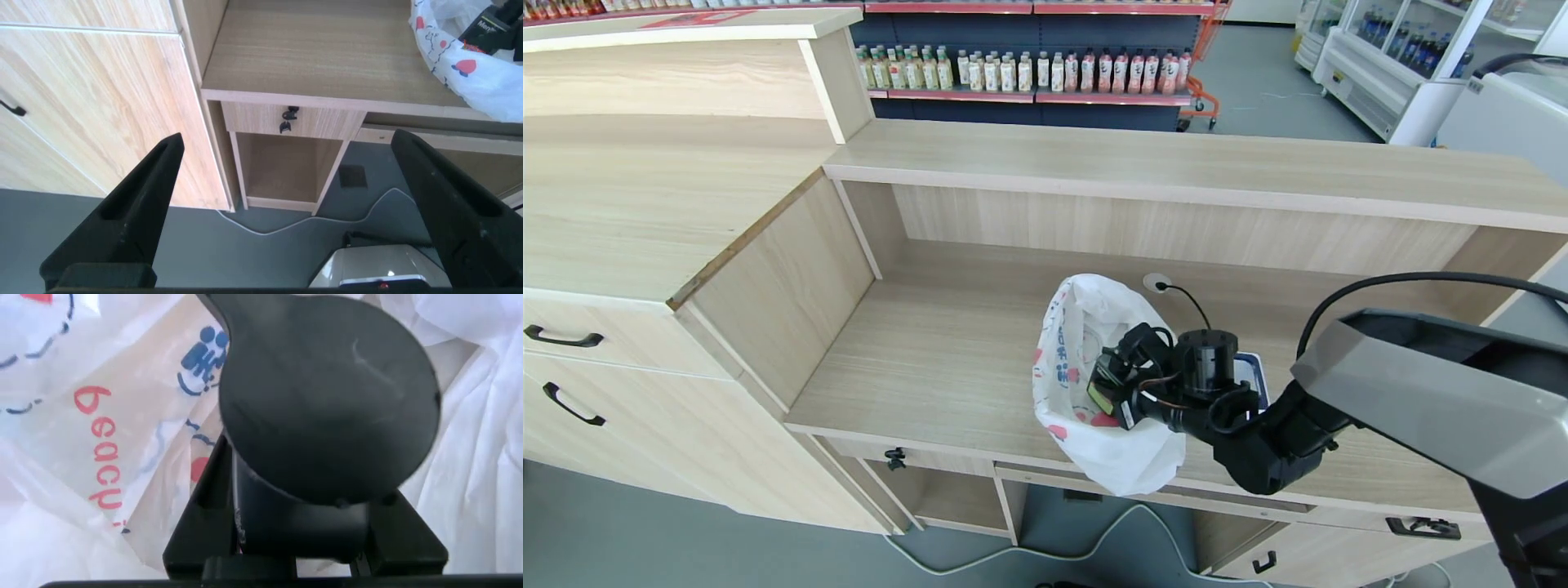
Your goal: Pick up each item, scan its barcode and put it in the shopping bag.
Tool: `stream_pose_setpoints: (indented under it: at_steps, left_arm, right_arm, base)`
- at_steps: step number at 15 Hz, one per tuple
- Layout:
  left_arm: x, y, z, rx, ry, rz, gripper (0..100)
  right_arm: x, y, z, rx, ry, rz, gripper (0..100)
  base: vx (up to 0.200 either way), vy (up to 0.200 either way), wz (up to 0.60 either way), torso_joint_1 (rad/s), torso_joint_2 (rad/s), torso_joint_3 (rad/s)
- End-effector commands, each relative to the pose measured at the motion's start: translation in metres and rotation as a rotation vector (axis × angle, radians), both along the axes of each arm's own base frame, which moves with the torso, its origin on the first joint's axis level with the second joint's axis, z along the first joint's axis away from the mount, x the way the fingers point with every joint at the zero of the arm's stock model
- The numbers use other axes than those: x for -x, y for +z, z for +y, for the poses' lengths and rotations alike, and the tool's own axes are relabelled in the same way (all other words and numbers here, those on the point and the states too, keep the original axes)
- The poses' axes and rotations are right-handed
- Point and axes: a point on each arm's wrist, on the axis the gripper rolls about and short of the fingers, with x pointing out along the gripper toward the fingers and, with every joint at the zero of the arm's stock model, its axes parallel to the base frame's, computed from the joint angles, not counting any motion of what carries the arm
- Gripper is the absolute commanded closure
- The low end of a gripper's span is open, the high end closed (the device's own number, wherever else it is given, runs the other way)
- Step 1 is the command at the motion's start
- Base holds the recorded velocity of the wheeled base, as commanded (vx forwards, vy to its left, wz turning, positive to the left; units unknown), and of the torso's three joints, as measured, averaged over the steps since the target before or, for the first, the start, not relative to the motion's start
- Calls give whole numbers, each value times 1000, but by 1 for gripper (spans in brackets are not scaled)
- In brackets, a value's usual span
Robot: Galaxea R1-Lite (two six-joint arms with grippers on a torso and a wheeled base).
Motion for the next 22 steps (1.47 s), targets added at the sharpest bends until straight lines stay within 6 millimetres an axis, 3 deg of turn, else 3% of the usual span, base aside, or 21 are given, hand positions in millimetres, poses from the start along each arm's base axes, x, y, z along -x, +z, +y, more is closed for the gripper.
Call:
stream_pose_setpoints:
  at_steps: [1,2,3,7,10,14,15,16,17,18,20,22]
  left_arm:
    - [0,0,0,1,0,0,0]
    - [0,0,0,0,0,0,0]
    - [0,0,0,0,0,0,0]
    - [0,0,0,0,0,0,0]
    - [0,0,0,0,0,0,0]
    - [0,0,0,0,0,0,0]
    - [0,0,0,0,0,0,0]
    - [0,0,0,0,0,0,0]
    - [0,0,0,0,0,0,0]
    - [0,0,0,0,0,0,0]
    - [0,0,0,1,0,0,0]
    - [0,0,0,0,0,0,0]
  right_arm:
    - [1,-8,-3,22,-2,19,100]
    - [2,-9,-3,23,-2,22,100]
    - [7,-12,-12,40,-9,41,0]
    - [5,18,-16,-24,-24,3,0]
    - [0,75,-33,-126,-38,14,0]
    - [29,136,-64,-211,-94,-5,0]
    - [45,163,-78,-266,-115,-42,0]
    - [55,177,-84,-304,-130,-52,0]
    - [91,212,-99,-390,-149,-82,0]
    - [117,230,-115,-396,-178,-96,0]
    - [164,248,-142,-393,-234,-106,0]
    - [204,239,-170,-358,-341,-93,0]
  base:
    - [0,0,0,0,0,0]
    - [0,0,0,0,0,0]
    - [0,0,0,0,0,0]
    - [0,0,0,0,0,0]
    - [0,0,0,0,0,0]
    - [0,0,0,0,0,0]
    - [0,0,0,0,0,0]
    - [0,0,0,0,0,0]
    - [0,0,0,0,0,0]
    - [0,0,0,0,0,0]
    - [0,0,0,0,0,0]
    - [0,0,0,0,0,0]
